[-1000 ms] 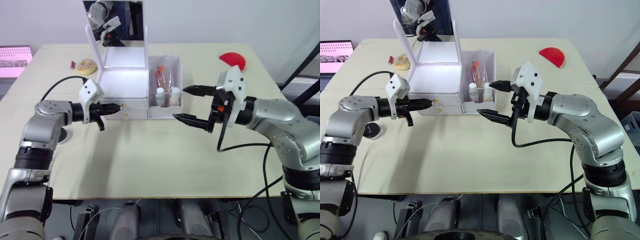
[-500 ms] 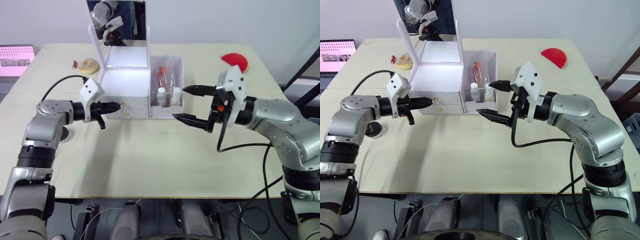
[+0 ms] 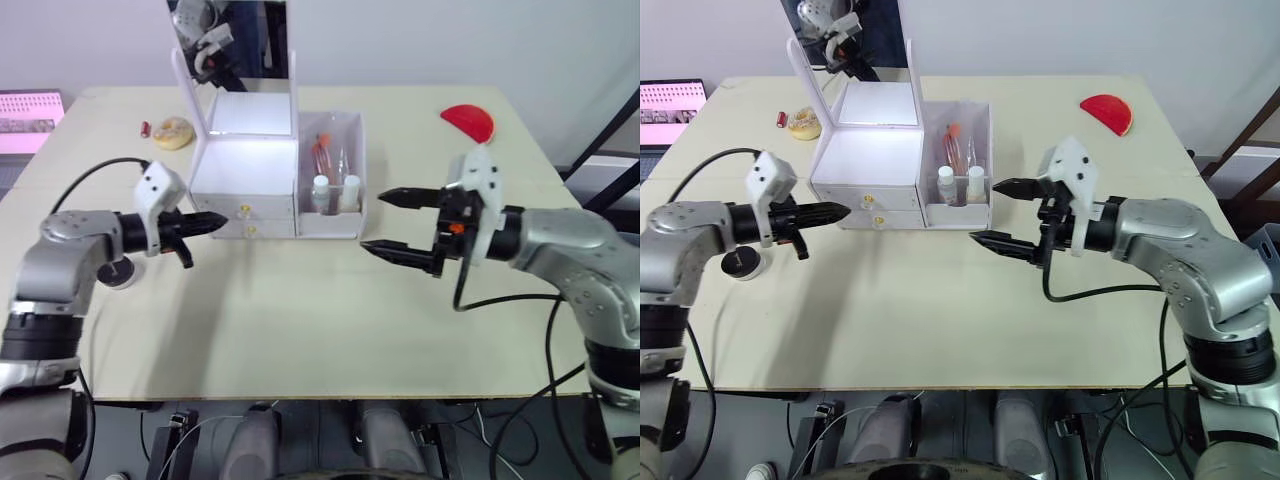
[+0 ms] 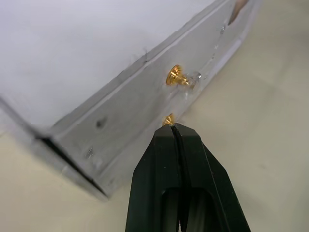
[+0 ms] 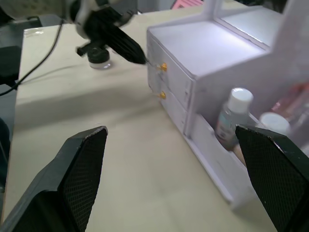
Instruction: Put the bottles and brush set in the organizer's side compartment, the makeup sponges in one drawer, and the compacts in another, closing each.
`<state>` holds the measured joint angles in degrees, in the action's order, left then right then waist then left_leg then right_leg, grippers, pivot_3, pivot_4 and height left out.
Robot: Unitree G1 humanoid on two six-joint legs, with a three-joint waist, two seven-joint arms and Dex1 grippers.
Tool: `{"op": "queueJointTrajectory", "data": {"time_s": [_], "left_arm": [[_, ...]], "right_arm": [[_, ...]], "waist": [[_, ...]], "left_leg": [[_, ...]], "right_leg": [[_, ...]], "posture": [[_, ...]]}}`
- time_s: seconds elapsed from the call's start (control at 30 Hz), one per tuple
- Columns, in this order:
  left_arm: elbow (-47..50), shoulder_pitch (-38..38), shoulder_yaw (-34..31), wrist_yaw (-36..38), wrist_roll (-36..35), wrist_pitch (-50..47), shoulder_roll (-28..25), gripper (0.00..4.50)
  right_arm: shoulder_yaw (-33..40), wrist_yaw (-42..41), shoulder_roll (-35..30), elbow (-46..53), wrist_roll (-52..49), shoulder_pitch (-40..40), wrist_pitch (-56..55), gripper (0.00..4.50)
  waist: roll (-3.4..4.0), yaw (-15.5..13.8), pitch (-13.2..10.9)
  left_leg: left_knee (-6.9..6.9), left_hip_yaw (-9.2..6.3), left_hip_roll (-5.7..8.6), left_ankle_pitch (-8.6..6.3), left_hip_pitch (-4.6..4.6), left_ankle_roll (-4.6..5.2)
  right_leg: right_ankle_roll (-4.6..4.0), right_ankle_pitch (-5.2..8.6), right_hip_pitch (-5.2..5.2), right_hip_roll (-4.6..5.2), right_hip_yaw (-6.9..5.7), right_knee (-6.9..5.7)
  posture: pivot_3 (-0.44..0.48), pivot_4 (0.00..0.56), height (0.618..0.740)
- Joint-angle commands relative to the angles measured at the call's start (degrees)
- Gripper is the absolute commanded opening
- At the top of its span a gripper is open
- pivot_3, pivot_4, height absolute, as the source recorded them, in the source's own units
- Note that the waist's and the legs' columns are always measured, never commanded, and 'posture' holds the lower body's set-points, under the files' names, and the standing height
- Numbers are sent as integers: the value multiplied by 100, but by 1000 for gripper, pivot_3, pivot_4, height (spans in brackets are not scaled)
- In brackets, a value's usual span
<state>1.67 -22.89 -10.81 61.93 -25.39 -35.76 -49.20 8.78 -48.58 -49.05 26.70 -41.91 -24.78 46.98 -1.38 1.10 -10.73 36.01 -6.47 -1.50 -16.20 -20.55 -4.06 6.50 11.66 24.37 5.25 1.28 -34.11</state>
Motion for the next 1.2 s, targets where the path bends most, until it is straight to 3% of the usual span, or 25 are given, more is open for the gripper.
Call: {"op": "queueJointTrajectory", "data": {"time_s": [0.03, 0.1, 0.3, 0.47, 0.73, 1.03, 1.2], "left_arm": [[609, 683, -1351, 236, -690, -375, -426, 553], [528, 1314, -2100, 305, -709, -347, -630, 1310], [-628, 2621, -3945, 314, -340, 285, -972, 4445], [-2116, 3293, -4795, 295, 39, 1276, -1155, 4484], [-3810, 3362, -4841, 76, 211, 2489, -1429, 4484], [-3632, 3136, -4412, 176, 113, 2547, -1387, 4484], [-2389, 3028, -3923, 127, -170, 2102, -1016, 4484]], "right_arm": [[828, -260, -424, -274, 216, 624, -310, 4500], [1235, -408, -585, -560, 361, 1145, -517, 4500], [2209, -849, -761, -1528, 849, 2416, -1217, 4500], [2831, -1398, -710, -2539, 1163, 3116, -2169, 4500], [2956, -1693, -648, -3380, 1314, 3328, -2914, 4500], [2698, -1517, -578, -2833, 1157, 3351, -2449, 4500], [2146, -1178, -503, -1962, 874, 2849, -1902, 4500]], "waist": [[-1, -2, 0], [0, -13, 0], [-1, -5, 0], [-1, 7, 1], [-4, 11, 3], [-3, 9, 3], [-1, 10, 4]], "left_leg": [[1, 2, 0, -3, 0, 4], [1, 3, 0, -4, -1, 6], [9, 5, 0, -5, 12, 7], [12, 11, 0, -6, 12, 5], [7, 17, -1, -7, 14, 4], [0, 19, -2, -7, 15, 4], [7, 20, -2, -7, 15, 3]], "right_leg": [[3, 3, 0, 1, 0, 0], [2, 4, 0, 1, 0, 3], [2, 17, -4, 1, 0, -4], [1, 17, -3, 5, 0, 0], [2, 17, 1, 8, 0, 2], [2, 17, 2, 10, 0, 0], [1, 16, 0, 10, 0, -2]], "posture": [[0, 150, 739], [0, 150, 739], [0, 150, 739], [0, 150, 739], [0, 150, 739], [0, 150, 739], [0, 150, 739]]}}
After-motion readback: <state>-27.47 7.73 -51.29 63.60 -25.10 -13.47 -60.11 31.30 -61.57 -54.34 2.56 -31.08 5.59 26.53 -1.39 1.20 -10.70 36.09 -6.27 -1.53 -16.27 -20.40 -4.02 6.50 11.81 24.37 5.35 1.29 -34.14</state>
